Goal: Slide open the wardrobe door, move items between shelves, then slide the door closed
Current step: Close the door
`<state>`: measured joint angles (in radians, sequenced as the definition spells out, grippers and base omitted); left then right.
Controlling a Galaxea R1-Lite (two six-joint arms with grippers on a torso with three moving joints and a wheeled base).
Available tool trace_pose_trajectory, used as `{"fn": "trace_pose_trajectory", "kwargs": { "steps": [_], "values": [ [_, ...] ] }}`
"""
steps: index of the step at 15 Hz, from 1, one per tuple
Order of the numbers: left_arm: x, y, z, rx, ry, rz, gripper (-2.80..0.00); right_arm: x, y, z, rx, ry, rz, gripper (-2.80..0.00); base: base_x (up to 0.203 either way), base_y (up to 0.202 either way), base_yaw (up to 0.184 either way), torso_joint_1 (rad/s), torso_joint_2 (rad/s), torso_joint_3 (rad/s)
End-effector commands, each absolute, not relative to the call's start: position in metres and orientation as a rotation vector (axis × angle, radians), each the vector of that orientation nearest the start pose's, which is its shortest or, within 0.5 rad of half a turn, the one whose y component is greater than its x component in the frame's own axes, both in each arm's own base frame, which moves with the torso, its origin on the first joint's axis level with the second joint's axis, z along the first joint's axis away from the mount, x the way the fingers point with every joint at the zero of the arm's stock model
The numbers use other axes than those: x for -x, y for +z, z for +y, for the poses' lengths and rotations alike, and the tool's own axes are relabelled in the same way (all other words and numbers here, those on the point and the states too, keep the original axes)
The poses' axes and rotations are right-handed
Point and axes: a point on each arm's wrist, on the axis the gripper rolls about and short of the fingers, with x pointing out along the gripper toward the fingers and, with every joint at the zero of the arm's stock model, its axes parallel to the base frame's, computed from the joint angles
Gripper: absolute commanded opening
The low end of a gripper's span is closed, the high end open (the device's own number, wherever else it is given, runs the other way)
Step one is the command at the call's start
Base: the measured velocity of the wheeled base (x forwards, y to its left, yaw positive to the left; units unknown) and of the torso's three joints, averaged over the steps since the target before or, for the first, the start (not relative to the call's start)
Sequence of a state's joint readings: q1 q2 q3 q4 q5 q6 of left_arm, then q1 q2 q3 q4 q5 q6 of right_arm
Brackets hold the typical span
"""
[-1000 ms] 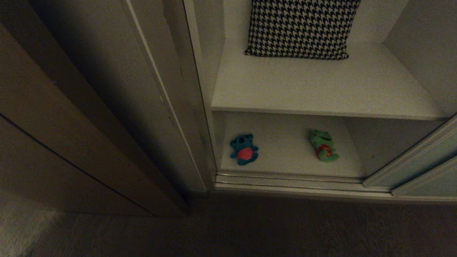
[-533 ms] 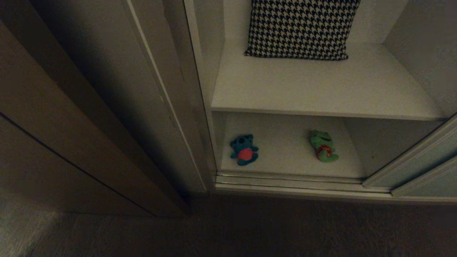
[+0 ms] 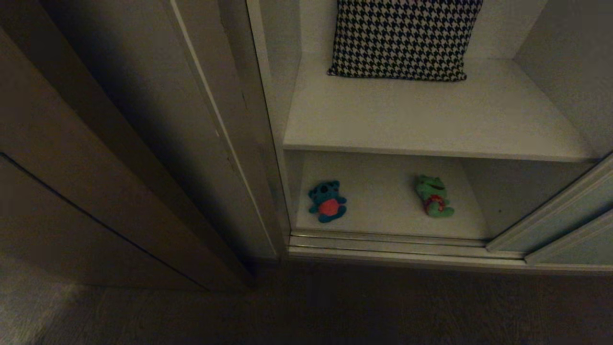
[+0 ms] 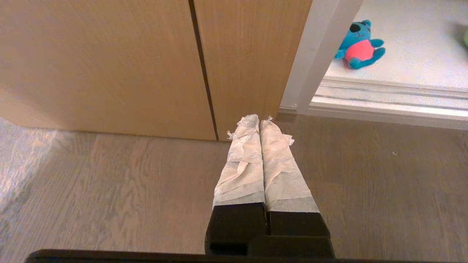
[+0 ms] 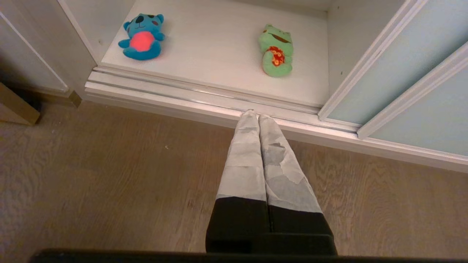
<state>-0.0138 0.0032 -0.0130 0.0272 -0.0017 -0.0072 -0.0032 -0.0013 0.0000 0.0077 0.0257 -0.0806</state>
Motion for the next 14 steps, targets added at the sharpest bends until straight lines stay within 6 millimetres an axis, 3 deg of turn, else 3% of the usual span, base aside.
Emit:
{"fn": "trace_pose_trajectory", "kwargs": {
  "steps": [1,4,14],
  "values": [
    [0.0235,0.0766,0.0003,0.008,-0.015,0.018,-2.80,0.0229,0.0745,0.0007,0.081,0.023,0.006,-2.80,0.000,0.000,0.000,0.000,0.00,0.000],
    [0.0235,0.0766,0.0003,0.008,-0.015,0.018,-2.80,0.0229,0.0747,0.0007,0.081,0.023,0.005,-2.80,-0.001,-0.059,0.005,0.002,0.00,0.002],
    [0.0235,0.0766,0.0003,0.008,-0.015,0.018,-2.80,0.0228,0.0742,0.0007,0.081,0.023,0.007,-2.80,0.000,-0.195,0.002,0.003,0.00,0.003]
  ]
}}
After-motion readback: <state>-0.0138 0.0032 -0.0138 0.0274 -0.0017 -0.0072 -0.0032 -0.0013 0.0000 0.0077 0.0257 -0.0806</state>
